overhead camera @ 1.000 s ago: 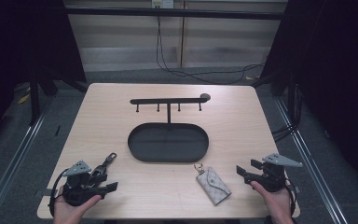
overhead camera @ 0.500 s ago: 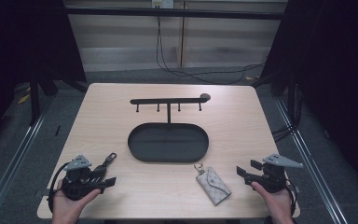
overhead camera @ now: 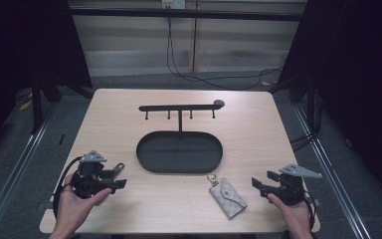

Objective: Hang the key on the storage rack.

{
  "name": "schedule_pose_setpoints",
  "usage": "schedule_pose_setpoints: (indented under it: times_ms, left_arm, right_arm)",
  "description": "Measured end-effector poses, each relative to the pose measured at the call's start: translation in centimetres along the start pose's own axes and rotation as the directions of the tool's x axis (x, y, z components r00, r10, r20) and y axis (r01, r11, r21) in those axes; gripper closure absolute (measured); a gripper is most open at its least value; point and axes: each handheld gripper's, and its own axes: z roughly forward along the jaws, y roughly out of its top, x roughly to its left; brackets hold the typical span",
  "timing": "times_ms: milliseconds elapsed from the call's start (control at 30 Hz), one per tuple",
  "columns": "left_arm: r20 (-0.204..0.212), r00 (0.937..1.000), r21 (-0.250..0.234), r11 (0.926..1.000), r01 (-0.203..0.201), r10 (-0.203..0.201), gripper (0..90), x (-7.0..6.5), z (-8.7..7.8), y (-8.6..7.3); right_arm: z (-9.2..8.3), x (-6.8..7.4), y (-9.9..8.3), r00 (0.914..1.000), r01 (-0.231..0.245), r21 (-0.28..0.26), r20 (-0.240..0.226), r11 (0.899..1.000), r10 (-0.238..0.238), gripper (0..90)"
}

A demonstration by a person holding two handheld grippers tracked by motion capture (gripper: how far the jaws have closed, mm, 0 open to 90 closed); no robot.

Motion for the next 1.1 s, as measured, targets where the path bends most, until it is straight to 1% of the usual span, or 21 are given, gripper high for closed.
schedule_pose_setpoints:
  times_ms: [33, 67, 167, 200, 267, 333, 367, 467, 567, 600, 633, 700, 767, 800, 833, 867, 900, 967, 1033, 1067, 1100]
  left_arm:
    - [0.0, 1.0, 0.0, 1.0, 0.0, 0.0, 41.1, 0.0, 0.0, 0.0]
    - [-0.009, 1.0, 0.009, 1.0, -0.003, 0.003, 40.3, 0.2, 0.0, 0.6]
    - [0.001, 1.0, 0.026, 0.9997, 0.001, -0.001, 39.1, 0.6, 0.0, 1.2]
    - [-0.003, 0.9999, 0.048, 0.9988, -0.012, 0.012, 39.9, 0.8, 0.1, 1.6]
    - [0.011, 0.9996, 0.065, 0.9976, -0.027, 0.026, 47.3, 1.0, 0.2, 2.0]
    - [0.015, 0.9996, 0.074, 0.997, -0.025, 0.023, 47.7, 1.1, 0.3, 2.2]
    - [0.003, 0.9999, 0.073, 0.9972, -0.016, 0.016, 47.7, 1.2, 0.3, 2.5]
    - [0.001, 0.9998, 0.085, 0.9962, -0.018, 0.018, 49.9, 1.5, 0.4, 3.0]
    - [-0.003, 0.9996, 0.125, 0.9918, -0.026, 0.026, 52.5, 1.9, 0.6, 3.5]
    - [-0.003, 0.9996, 0.125, 0.9918, -0.026, 0.026, 54.8, 1.9, 0.6, 3.5]
    - [-0.02, 0.9989, 0.159, 0.9866, -0.038, 0.041, 55.2, 2.1, 1.1, 3.8]
    - [-0.017, 0.9994, 0.183, 0.9828, -0.027, 0.03, 55.2, 2.4, 1.5, 4.0]
    - [-0.015, 0.9996, 0.19, 0.9816, -0.019, 0.023, 54.5, 2.6, 1.5, 4.1]
    - [-0.016, 0.9999, 0.206, 0.9786, -0.004, 0.007, 53.7, 2.9, 1.7, 4.4]
    - [-0.01, 0.9999, 0.215, 0.9766, -0.005, 0.008, 54.0, 3.1, 1.8, 4.6]
    - [-0.003, 0.9999, 0.211, 0.9774, -0.009, 0.01, 52.5, 3.2, 1.7, 4.7]
    - [-0.006, 1.0, 0.211, 0.9775, 0.005, -0.004, 52.0, 3.2, 1.7, 4.8]
    - [-0.009, 1.0, 0.222, 0.9751, 0.0, 0.002, 53.1, 3.4, 1.5, 5.1]
    - [-0.011, 0.9999, 0.229, 0.9735, 0.008, -0.006, 55.2, 3.3, 1.5, 5.3]
    - [-0.033, 0.9994, 0.257, 0.9664, 0.0, 0.009, 55.5, 3.5, 1.5, 5.6]
    - [-0.033, 0.9994, 0.257, 0.9664, 0.0, 0.009, 55.5, 3.5, 1.5, 5.6]
  right_arm:
    - [0.0, 0.0, 0.0, 1.0, 0.002, 0.0, -0.002, 1.0, -0.002, 31.1]
    - [0.0, 0.0, 0.0, 1.0, 0.002, 0.001, -0.003, 1.0, -0.002, 31.1]
    - [0.1, 0.0, 0.0, 1.0, 0.006, 0.004, -0.003, 1.0, -0.005, 30.8]
    - [0.1, 0.0, 0.0, 1.0, 0.007, 0.005, -0.002, 1.0, -0.007, 30.3]
    - [0.1, 0.0, 0.0, 1.0, 0.005, 0.005, -0.003, 1.0, -0.005, 30.3]
    - [0.1, 0.0, 0.0, 1.0, -0.001, 0.006, -0.005, 1.0, 0.001, 30.1]
    - [0.1, 0.0, 0.0, 1.0, -0.004, 0.008, -0.007, 1.0, 0.004, 30.1]
    - [0.1, 0.0, 0.0, 1.0, -0.002, 0.008, -0.008, 1.0, 0.002, 30.1]
    - [0.1, 0.0, 0.0, 1.0, -0.002, 0.011, -0.009, 1.0, 0.002, 30.2]
    - [0.1, 0.0, 0.0, 1.0, -0.002, 0.011, -0.009, 1.0, 0.002, 30.2]
    - [0.1, 0.0, 0.0, 0.9999, 0.0, 0.012, -0.011, 1.0, 0.0, 30.1]
    - [0.2, 0.0, 0.0, 0.9999, 0.0, 0.012, -0.012, 1.0, 0.0, 30.1]
    - [0.2, 0.0, 0.0, 0.9999, 0.0, 0.012, -0.012, 1.0, 0.0, 30.0]
    - [0.2, 0.0, 0.0, 0.9999, 0.002, 0.012, -0.012, 1.0, -0.001, 30.0]
    - [0.2, 0.0, 0.0, 0.9999, 0.002, 0.012, -0.011, 1.0, -0.002, 30.0]
    - [0.2, 0.0, 0.0, 0.9999, -0.001, 0.015, -0.012, 1.0, 0.001, 30.0]
    - [0.2, 0.0, 0.0, 0.9999, 0.0, 0.015, -0.013, 1.0, 0.001, 29.9]
    - [0.2, 0.0, 0.0, 0.9999, -0.001, 0.017, -0.014, 1.0, 0.001, 29.8]
    - [0.2, 0.0, 0.0, 0.9999, -0.001, 0.017, -0.013, 1.0, 0.001, 29.8]
    - [0.2, 0.0, 0.0, 0.9999, -0.001, 0.018, -0.014, 1.0, 0.001, 29.6]
    - [0.2, 0.0, 0.0, 0.9999, -0.001, 0.018, -0.014, 1.0, 0.001, 29.6]
